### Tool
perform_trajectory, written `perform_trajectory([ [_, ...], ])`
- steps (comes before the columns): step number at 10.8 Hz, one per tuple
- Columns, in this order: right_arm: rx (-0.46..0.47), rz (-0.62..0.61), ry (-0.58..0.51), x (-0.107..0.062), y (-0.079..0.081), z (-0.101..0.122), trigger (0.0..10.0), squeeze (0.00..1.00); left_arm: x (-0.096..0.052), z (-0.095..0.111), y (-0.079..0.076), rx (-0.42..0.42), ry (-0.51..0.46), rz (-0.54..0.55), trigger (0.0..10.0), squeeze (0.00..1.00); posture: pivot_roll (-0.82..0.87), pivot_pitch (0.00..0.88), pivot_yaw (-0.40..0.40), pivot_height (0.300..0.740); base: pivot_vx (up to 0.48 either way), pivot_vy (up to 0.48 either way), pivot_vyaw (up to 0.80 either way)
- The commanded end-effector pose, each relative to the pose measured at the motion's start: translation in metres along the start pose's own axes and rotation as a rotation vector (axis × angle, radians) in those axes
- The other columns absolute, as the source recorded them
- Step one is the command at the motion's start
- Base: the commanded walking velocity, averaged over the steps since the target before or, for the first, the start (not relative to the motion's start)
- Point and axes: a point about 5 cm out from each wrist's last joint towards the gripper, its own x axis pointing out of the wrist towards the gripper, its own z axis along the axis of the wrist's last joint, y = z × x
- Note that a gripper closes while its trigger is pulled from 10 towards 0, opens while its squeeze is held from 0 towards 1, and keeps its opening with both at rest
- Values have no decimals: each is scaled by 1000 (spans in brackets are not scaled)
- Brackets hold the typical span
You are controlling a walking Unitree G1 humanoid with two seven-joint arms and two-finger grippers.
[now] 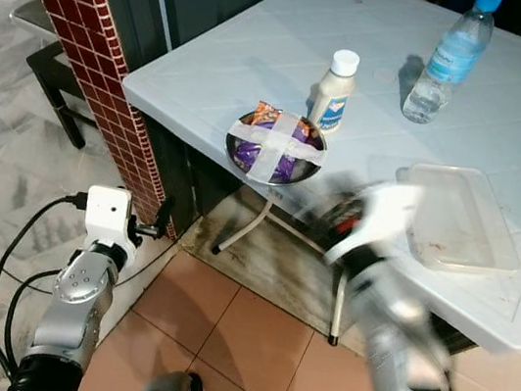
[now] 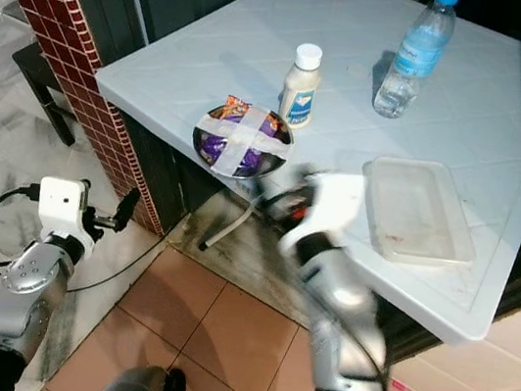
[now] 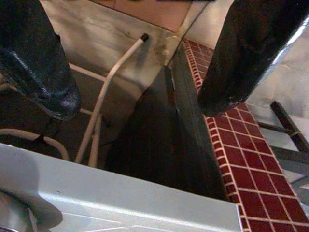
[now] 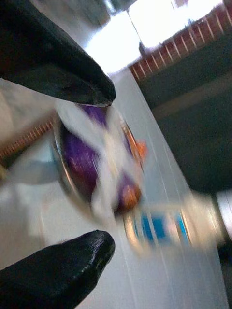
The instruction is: Restocking fridge
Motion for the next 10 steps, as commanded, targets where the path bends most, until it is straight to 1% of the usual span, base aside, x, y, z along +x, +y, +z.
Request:
perform_trajectory([
  [1, 12, -63, -2, 2, -4, 4, 10000, 0, 1, -1, 1, -5, 16, -10, 10000, 0, 9, 86, 86, 740, 0, 0, 0],
  [2, 41, -105, 33, 10, -6, 0, 10000, 0, 3, 0, -3, -8, 23, -34, 10000, 0, 7, 87, 88, 740, 0, 0, 0],
  [4, 97, -180, 74, 26, -7, -2, 10000, 0, 4, 1, -4, 19, 14, -43, 10000, 0, 13, 87, 88, 740, 0, 0, 0],
  [5, 162, -197, 84, 40, -4, -1, 10000, 0, 3, 0, -4, 18, 17, -40, 10000, 0, 18, 89, 88, 740, 0, 0, 0],
  [6, 179, -198, 100, 48, -1, -1, 10000, 0, 2, 0, -4, 24, 18, -40, 10000, 0, 26, 91, 85, 740, 0, 0, 0],
  [7, 194, -194, 110, 53, 3, -1, 10000, 0, 1, 1, -5, 28, 16, -42, 10000, 0, 29, 95, 83, 740, 0, 0, 0],
  [9, 198, -187, 137, 58, 7, -2, 10000, 0, 0, 0, -5, 30, 18, -42, 10000, 0, 27, 97, 80, 740, 0, 0, 0],
  [10, 222, -202, 171, 60, 9, -4, 10000, 0, -1, 0, -7, 28, 16, -45, 10000, 0, 27, 99, 78, 740, 0, 0, 0],
])
